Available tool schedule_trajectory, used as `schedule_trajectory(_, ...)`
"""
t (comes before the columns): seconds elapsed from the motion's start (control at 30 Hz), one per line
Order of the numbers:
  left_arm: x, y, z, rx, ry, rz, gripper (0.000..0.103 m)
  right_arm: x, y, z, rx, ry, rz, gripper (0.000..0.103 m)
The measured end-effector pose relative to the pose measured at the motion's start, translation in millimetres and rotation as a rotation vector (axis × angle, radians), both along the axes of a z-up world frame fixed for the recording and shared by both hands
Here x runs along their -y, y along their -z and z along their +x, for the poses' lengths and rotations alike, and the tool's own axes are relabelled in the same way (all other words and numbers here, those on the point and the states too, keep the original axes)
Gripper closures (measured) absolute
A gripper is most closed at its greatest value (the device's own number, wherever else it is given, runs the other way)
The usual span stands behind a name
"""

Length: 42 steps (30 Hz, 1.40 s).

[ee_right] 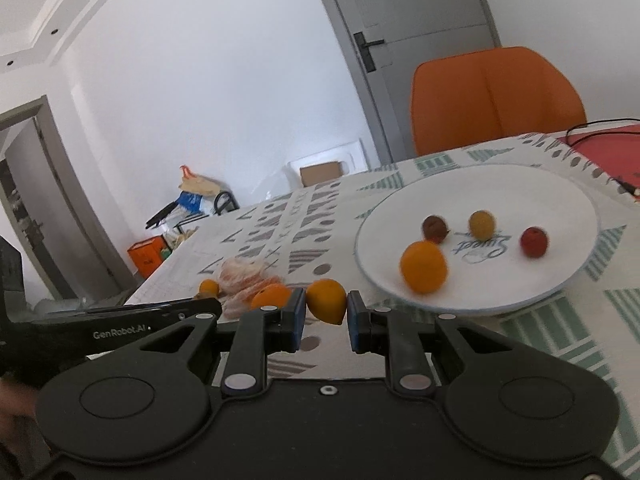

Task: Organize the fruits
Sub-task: 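Carry the tangerine and apricot in both grippers over the white plate, then open both grippers to drop the tangerine and apricot onto the plate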

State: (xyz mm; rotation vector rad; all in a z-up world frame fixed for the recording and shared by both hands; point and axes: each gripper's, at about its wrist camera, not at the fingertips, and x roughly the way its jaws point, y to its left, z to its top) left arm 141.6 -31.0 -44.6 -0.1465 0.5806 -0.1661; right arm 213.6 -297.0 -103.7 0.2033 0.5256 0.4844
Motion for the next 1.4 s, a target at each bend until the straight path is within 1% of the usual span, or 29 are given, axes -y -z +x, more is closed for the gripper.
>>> schedule_trajectory(0.3,27,-9,10,0.020,0.047,0.016,0.080,30,-3,4,0.016,0.050,0.039,0.083)
schedule_trajectory(0.5,48,-23,19,0.063,0.087,0.045,0.080,46,-2,12,0.029,0.077,0.040,0.083)
schedule_trajectory(0.73,72,-25,37,0.066,0.131,0.056,0.080,69,4,21,0.019,0.129,0.069,0.082)
schedule_trajectory(0.77,76,-24,40,0.064,0.137,0.055,0.080,71,5,21,0.021,0.136,0.074,0.082)
schedule_trajectory(0.83,81,-23,44,0.060,0.146,0.058,0.080,75,7,21,0.022,0.153,0.080,0.075)
schedule_trajectory(0.93,88,-20,50,0.054,0.161,0.065,0.080,78,9,22,0.019,0.150,0.093,0.075)
schedule_trajectory(1.07,93,-16,57,0.039,0.162,0.074,0.080,82,6,17,0.045,0.156,0.103,0.074)
schedule_trajectory(1.3,107,-19,63,0.047,0.180,0.082,0.080,84,8,19,0.026,0.163,0.116,0.073)
schedule_trajectory(1.33,109,-20,63,0.050,0.181,0.077,0.080,84,8,19,0.025,0.162,0.116,0.072)
schedule_trajectory(1.4,109,-24,61,0.071,0.181,0.041,0.079,84,8,18,0.028,0.163,0.112,0.070)
